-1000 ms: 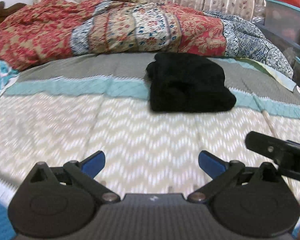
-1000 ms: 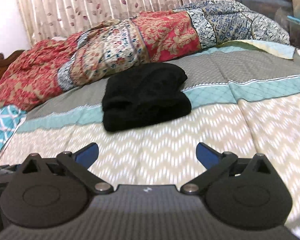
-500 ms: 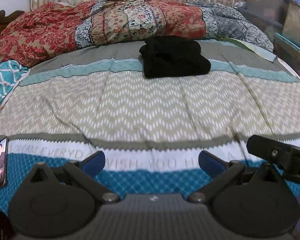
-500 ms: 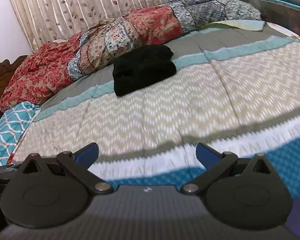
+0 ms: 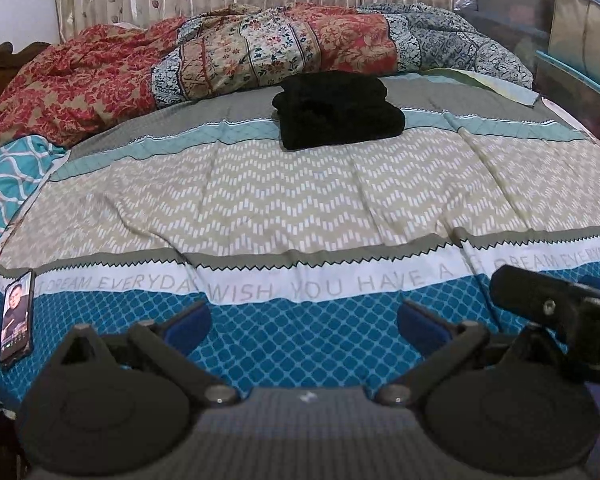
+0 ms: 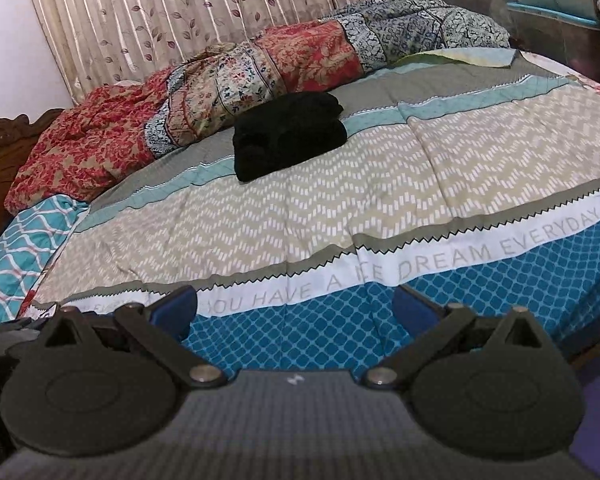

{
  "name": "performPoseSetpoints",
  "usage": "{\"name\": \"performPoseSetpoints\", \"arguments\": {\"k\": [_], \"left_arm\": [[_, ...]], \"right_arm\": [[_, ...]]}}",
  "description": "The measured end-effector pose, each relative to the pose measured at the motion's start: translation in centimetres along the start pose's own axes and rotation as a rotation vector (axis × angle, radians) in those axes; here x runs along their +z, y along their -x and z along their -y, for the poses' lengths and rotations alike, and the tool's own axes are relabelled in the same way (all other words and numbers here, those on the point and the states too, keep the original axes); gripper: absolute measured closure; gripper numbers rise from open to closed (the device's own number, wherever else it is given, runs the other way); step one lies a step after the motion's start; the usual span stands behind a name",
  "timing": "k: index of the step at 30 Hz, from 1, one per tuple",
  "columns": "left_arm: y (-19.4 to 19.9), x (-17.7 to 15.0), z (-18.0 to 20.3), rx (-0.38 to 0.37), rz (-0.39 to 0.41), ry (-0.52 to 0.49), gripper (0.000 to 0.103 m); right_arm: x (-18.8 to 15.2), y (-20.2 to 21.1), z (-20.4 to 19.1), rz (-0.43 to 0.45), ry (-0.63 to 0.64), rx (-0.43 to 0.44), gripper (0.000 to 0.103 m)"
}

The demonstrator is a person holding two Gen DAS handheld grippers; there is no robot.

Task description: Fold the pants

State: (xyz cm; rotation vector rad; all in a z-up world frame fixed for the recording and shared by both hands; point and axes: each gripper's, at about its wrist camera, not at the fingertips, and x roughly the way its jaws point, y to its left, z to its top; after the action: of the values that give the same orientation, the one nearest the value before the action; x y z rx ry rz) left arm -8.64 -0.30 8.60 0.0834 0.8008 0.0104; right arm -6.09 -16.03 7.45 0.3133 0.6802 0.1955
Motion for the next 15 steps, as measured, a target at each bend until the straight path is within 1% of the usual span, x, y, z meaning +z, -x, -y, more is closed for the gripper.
{"name": "performPoseSetpoints", "arguments": {"k": [6, 12, 15], "left_arm": [[-0.4, 0.2, -0.5, 0.001, -0.016, 0.029, 0.0], [-1.4, 0.6, -1.4, 0.022, -0.028, 0.061, 0.0], [-2.0, 0.8, -1.7, 0.037, -0.04, 0.074, 0.0]], "right_arm": [[0.3, -0.2, -0.3, 0.011, 0.019, -0.011, 0.0], [0.4, -0.8, -0.5, 0.017, 0.043, -0.019, 0.0], [0.5, -1.4, -0.5, 0.004, 0.05, -0.016, 0.0]]}}
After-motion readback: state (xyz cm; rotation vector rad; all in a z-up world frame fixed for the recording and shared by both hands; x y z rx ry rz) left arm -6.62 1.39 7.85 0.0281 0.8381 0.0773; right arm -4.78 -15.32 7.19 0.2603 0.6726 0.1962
